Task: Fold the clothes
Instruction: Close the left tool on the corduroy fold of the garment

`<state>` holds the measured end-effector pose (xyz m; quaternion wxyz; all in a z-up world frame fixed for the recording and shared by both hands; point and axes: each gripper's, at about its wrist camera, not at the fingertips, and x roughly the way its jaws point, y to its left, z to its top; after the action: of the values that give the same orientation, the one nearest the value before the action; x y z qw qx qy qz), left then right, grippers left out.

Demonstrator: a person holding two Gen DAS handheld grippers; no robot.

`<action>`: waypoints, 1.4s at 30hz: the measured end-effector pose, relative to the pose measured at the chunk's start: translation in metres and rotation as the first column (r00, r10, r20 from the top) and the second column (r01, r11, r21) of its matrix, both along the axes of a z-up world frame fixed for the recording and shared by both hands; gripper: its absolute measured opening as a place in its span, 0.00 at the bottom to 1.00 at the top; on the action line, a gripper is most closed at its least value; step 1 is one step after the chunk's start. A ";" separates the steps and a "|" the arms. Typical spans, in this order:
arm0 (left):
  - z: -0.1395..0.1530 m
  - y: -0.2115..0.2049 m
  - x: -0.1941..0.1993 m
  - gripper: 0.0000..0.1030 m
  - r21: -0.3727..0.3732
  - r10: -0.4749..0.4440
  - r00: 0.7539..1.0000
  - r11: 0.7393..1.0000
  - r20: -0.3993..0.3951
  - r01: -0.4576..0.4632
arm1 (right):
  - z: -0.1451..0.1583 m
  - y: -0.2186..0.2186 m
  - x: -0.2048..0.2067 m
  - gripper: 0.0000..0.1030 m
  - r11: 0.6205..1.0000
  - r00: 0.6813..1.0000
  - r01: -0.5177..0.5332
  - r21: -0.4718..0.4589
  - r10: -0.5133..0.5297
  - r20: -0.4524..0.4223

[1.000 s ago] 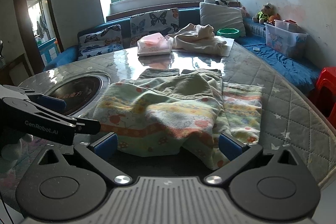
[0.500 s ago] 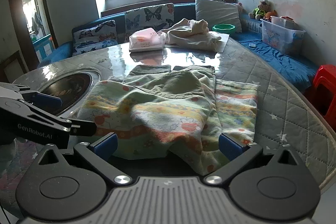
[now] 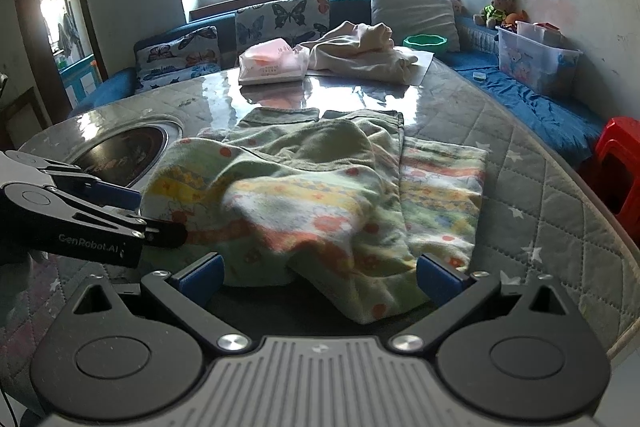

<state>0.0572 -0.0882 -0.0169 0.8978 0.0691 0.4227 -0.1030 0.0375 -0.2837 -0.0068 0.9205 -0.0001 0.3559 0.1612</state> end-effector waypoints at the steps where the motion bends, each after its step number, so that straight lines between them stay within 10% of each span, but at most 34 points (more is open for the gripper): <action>1: 0.000 0.001 0.000 0.54 -0.004 0.001 1.000 1.000 -0.002 -0.001 | -0.001 0.000 0.000 1.00 1.000 1.000 0.001 -0.003 -0.001 -0.001; 13: -0.001 0.020 -0.001 0.33 -0.009 0.011 1.000 1.000 0.000 -0.011 | -0.016 -0.008 0.011 1.00 0.996 0.999 0.034 -0.076 -0.036 -0.022; 36: -0.001 0.056 -0.032 0.32 0.023 0.066 0.998 0.998 0.002 -0.066 | -0.001 -0.025 0.026 1.00 0.998 0.999 0.022 -0.062 -0.019 0.046; 42: 0.001 0.066 -0.036 0.33 0.007 0.075 0.997 0.997 -0.007 -0.075 | -0.029 -0.006 0.044 1.00 0.981 1.000 0.009 -0.194 -0.005 0.018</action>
<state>0.0215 -0.0223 -0.0162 0.8993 0.0558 0.4284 -0.0678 0.0815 -0.2899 -0.0359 0.9197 -0.0901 0.3620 0.1223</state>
